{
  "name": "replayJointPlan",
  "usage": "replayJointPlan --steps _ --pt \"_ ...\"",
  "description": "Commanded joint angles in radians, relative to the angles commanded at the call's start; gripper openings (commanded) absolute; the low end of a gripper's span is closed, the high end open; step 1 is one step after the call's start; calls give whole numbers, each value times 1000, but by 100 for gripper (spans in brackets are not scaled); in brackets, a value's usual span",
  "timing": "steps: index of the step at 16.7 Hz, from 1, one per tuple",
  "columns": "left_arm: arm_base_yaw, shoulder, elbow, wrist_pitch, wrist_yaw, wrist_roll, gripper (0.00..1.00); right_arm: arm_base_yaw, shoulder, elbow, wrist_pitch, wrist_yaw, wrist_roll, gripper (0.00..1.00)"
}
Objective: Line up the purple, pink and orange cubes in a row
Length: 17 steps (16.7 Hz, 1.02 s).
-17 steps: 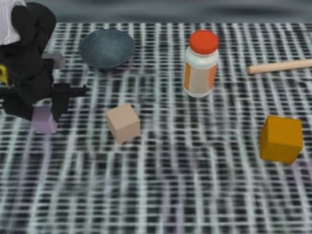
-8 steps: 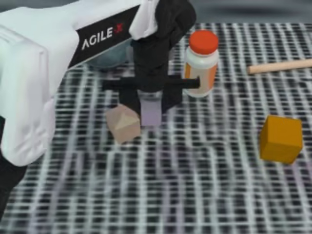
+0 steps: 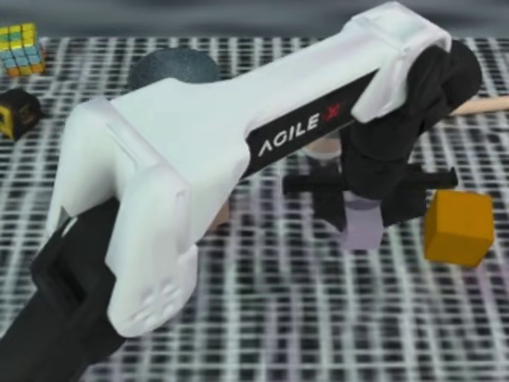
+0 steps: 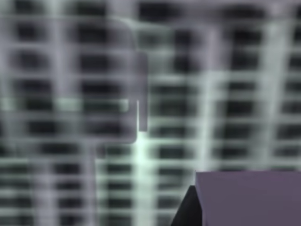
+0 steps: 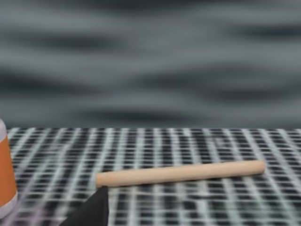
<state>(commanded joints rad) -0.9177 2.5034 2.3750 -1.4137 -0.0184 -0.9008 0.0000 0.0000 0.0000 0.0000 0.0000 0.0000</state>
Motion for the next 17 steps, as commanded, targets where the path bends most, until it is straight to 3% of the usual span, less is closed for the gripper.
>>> replayJointPlan --steps 6,12,17 --pt "2 -5 -19 20 1 3 0 0 0 0 0 0 0 100" --pt "1 2 -231 236 1 -1 0 0 0 0 0 0 0 100" --pt "-1 5 -267 273 0 -1 0 0 0 0 0 0 0 100"
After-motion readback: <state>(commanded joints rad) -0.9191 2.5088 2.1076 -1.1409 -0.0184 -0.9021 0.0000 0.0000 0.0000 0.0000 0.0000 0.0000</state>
